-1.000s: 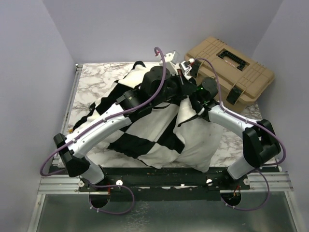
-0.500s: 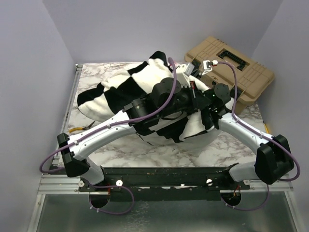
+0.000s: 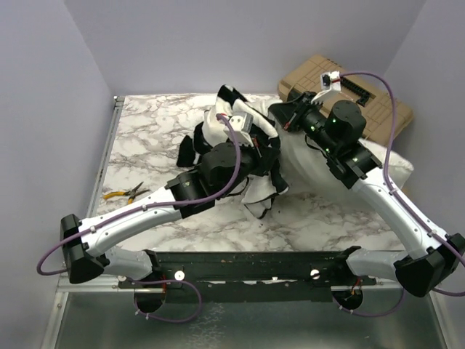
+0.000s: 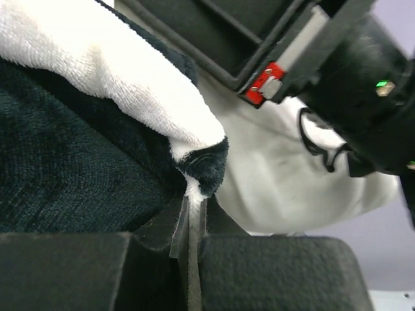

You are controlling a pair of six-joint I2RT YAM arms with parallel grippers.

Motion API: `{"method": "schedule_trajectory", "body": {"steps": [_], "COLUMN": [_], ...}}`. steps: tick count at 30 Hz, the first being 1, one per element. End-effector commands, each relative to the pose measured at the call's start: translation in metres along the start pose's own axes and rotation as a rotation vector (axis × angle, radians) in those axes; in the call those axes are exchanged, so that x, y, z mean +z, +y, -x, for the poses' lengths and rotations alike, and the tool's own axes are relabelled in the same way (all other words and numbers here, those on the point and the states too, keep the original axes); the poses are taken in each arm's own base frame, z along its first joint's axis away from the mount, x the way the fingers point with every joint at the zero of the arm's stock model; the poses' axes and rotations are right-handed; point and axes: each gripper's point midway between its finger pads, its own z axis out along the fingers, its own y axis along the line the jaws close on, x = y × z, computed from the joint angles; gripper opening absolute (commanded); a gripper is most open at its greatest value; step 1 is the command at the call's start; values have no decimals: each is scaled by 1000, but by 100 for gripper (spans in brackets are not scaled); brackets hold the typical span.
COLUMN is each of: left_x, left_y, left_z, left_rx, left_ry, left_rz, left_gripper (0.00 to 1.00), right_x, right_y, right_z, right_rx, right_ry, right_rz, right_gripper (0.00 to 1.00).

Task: Put the pillow into the pillowcase
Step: Stuff the pillow into the pillowcase.

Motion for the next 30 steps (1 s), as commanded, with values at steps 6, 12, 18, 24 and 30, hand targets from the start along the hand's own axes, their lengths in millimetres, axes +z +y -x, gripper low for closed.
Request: {"method": "schedule_trajectory", "body": {"steps": [6, 12, 18, 24, 30], "left_x": [26, -35, -96, -118, -101], "left_y": [-22, 2, 59, 113, 128], "left_z": [-27, -25, 9, 10, -21], "left_rx": [64, -140, -197, 6, 203], "left_ry": [51, 51, -53, -18, 158], "left_rz": [-120, -97, 139, 410, 509], "left_gripper": [36, 85, 99, 99, 94], "right_x": [-24, -45, -80, -109, -106], "right_y": [23, 10, 37, 75, 52], "right_z": [29, -59, -170, -181, -141], "right_rx": [-192, -79, 55, 53, -1], "right_ry": [-73, 141, 429, 542, 495], "right_rz": [71, 125, 297, 427, 154], "right_gripper": [0, 0, 15, 72, 89]}}
